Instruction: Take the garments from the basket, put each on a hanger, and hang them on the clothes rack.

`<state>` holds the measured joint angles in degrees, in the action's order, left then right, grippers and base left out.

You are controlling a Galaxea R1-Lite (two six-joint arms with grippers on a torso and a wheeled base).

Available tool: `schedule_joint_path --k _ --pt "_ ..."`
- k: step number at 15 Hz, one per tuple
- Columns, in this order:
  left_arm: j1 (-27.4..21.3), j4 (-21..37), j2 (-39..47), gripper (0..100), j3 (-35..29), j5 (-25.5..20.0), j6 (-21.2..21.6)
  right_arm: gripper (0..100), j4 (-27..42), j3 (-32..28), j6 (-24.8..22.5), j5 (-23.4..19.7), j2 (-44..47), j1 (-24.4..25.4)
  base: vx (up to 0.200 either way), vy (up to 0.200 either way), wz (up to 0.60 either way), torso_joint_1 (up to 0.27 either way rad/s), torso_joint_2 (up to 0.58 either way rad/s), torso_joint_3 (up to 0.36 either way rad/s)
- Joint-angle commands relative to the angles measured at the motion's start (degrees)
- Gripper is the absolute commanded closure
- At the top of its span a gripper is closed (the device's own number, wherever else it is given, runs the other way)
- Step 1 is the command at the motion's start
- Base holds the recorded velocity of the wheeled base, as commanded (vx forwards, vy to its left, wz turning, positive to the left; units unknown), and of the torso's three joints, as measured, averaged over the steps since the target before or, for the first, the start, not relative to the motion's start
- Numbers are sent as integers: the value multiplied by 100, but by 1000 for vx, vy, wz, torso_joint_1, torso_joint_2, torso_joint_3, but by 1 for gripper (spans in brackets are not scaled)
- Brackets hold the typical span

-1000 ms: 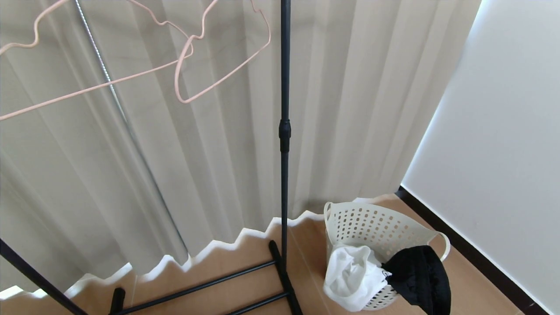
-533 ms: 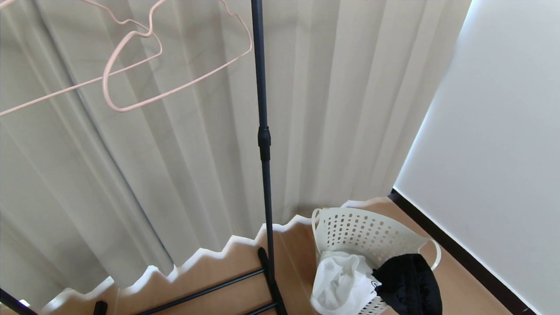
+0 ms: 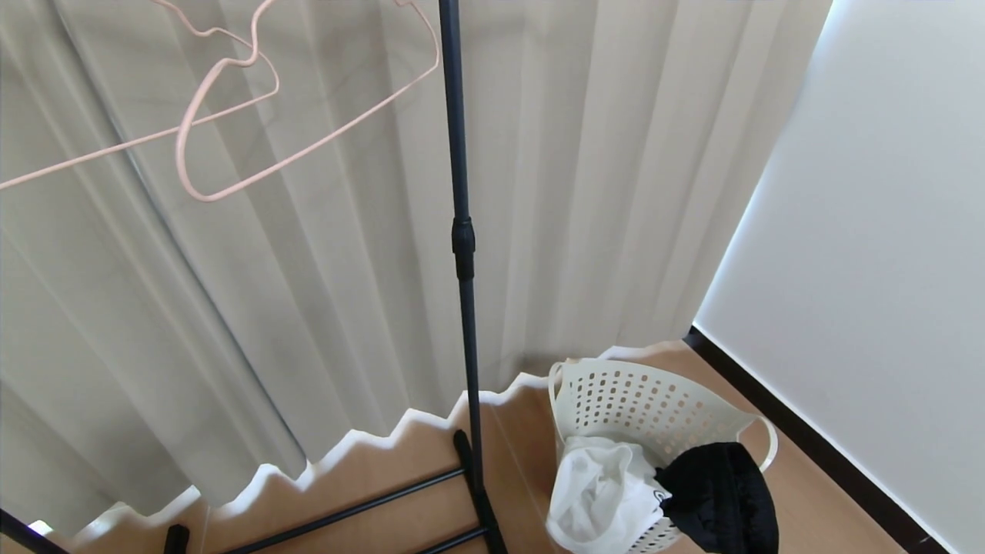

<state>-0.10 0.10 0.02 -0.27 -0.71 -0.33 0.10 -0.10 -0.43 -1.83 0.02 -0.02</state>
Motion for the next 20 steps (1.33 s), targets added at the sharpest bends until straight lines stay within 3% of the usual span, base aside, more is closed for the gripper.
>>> schedule_joint_path --k 1,20 --pt "1 -1 -2 0 0 0 -2 0 -1 1 -1 -2 -2 2 0 0 0 2 -2 -173" --pt "1 -1 -2 0 0 0 -2 0 -1 1 16 -2 -2 2 0 0 0 2 72 -129"
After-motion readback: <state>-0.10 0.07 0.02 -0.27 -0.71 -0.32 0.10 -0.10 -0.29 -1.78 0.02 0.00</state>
